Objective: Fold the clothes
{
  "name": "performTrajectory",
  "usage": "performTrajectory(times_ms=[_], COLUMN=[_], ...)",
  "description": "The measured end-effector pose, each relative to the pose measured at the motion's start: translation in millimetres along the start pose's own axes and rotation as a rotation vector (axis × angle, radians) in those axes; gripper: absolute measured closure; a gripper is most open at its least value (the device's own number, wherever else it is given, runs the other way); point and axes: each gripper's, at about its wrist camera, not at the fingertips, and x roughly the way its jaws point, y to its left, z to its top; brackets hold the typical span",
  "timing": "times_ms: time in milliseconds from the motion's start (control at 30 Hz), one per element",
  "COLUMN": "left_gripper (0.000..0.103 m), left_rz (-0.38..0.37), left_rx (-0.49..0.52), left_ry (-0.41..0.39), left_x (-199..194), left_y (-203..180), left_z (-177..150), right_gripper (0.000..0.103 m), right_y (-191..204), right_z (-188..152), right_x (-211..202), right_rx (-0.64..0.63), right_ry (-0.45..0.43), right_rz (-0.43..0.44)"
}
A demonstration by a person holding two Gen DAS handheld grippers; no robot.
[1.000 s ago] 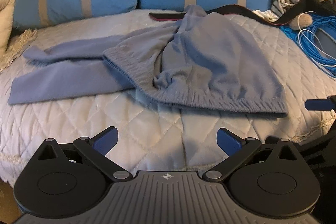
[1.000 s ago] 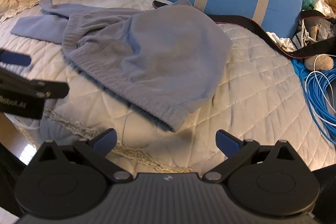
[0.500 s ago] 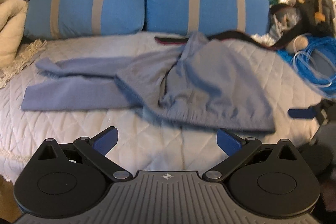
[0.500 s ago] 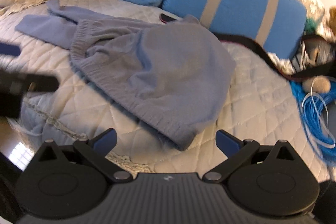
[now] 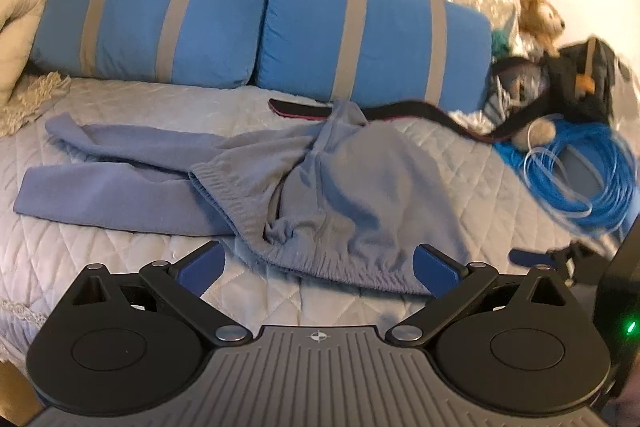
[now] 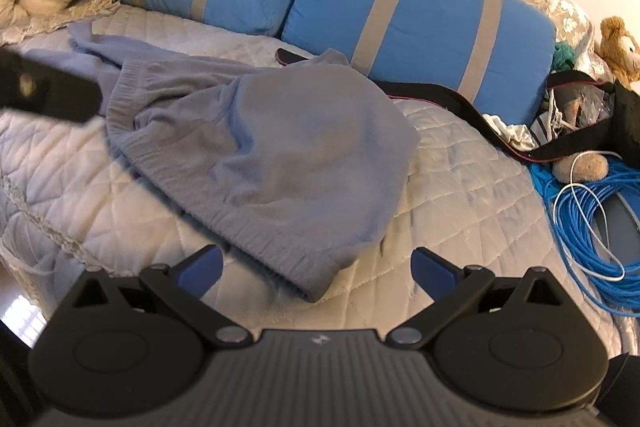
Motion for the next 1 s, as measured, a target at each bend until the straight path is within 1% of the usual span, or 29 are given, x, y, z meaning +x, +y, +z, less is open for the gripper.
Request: performTrajectory(times_ms=[200, 333, 467, 567, 700, 833, 900, 1000], left_gripper=[0.000, 0.000, 0.000, 0.001, 0.001, 0.001, 0.001, 0.001], left_rz=[0.003, 0.003, 0.026, 0.033, 0.042, 0.045, 0.055, 0.040], left_rx=[-0.044, -0.055, -0.078, -0.080, -0.064, -0.035, -0.023, -0.012], left_ry=[-0.013, -0.059, -0.075, -0.085, -0.078, -0.061, -0.041, -0.031], left_x=[-3, -1, 1, 2, 4, 8, 10, 11], left_y=[11, 23, 32, 35, 37, 37, 35, 33], left_z=[6, 0, -4, -5, -7, -10, -10, -11], right_gripper=[0.000, 0.000, 0.000, 0.000, 0.000, 0.000, 0.000, 0.000], right_y=[12, 18, 22, 26, 33, 43, 47, 52], right_z=[-1, -2, -5, -7, -11, -24, -30, -35], right_x=[-7, -8, -9, -8, -7, -13, -16, -15], right_rx=[-0.072, -0.115, -0.154, -0.218, -0.305, -0.469, -0.547, -0.667], right_ry=[-0.054, -0.087, -0.125, -0.134, -0.145, -0.179, -0.195, -0.197], right_rz=[0.001, -0.021, -0.055, -0.061, -0.069, -0.083, -0.110, -0.163])
